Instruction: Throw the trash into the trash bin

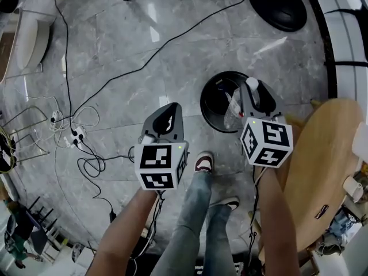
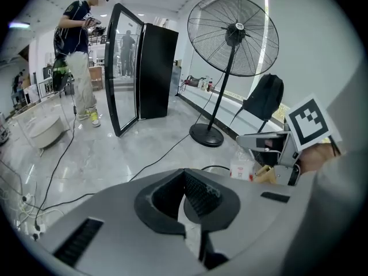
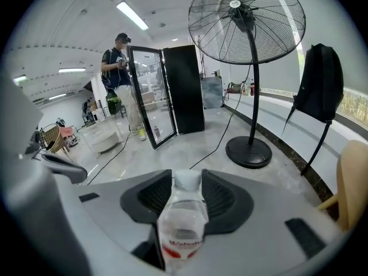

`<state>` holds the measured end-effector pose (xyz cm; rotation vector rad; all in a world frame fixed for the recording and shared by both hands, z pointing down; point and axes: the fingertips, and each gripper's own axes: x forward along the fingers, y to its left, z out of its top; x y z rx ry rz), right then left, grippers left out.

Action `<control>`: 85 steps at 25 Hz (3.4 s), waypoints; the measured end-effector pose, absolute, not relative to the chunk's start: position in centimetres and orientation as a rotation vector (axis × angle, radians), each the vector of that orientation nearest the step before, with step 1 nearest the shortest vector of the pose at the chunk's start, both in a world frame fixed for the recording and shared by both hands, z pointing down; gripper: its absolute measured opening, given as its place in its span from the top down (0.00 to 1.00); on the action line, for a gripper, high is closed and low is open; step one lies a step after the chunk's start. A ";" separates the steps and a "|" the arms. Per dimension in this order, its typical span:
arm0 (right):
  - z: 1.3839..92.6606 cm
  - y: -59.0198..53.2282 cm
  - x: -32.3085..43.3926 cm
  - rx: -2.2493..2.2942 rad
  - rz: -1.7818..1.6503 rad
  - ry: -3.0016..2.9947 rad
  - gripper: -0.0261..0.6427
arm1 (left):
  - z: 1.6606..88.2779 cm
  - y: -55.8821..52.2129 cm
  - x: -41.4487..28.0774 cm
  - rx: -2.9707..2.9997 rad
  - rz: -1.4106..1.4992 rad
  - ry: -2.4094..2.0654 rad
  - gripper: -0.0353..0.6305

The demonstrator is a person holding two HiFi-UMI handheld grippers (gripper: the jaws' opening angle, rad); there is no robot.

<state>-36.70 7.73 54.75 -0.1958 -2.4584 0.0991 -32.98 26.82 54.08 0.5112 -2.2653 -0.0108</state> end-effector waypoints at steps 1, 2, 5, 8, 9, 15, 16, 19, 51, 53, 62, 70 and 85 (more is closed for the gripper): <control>55.2 7.7 -36.4 -0.194 0.099 -2.444 0.69 | 54.1 26.8 -33.0 0.512 -0.007 -2.265 0.93; 55.5 7.7 -36.0 -0.196 0.101 -2.428 0.67 | 54.1 26.7 -33.0 0.514 -0.004 -2.265 0.93; 56.4 7.4 -34.7 -0.194 0.123 -2.387 0.64 | 54.0 26.3 -33.1 0.521 -0.002 -2.266 0.93; 56.5 6.8 -33.6 -0.183 0.120 -2.371 0.64 | 53.7 25.5 -33.0 0.532 -0.005 -2.267 0.93; 56.4 6.5 -33.3 -0.180 0.120 -2.370 0.64 | 53.6 25.3 -32.9 0.537 -0.004 -2.268 0.93; 54.8 5.1 -31.9 -0.175 0.126 -2.380 0.64 | 53.0 23.6 -31.8 0.569 0.011 -2.265 0.93; 54.4 4.8 -31.7 -0.171 0.126 -2.383 0.64 | 52.8 23.2 -31.6 0.577 0.012 -2.266 0.93; 53.1 3.7 -30.6 -0.150 0.134 -2.395 0.64 | 52.1 22.1 -30.6 0.603 0.016 -2.268 0.93; 42.5 -24.2 2.7 0.485 0.278 -2.349 0.64 | 44.9 -5.4 -11.2 1.133 0.109 -2.105 0.93; 42.8 -25.6 5.2 0.525 0.291 -2.333 0.64 | 45.1 -7.4 -9.5 1.171 0.121 -2.084 0.93; 44.7 -30.6 14.9 0.680 0.353 -2.255 0.63 | 46.4 -14.3 -2.8 1.296 0.190 -1.988 0.93; 46.3 -34.3 20.3 0.752 0.385 -2.208 0.63 | 47.0 -19.2 1.4 1.366 0.224 -1.936 0.93; 51.9 -36.9 23.4 0.677 0.370 -2.109 0.65 | 48.6 -23.0 4.1 1.378 0.224 -1.902 0.93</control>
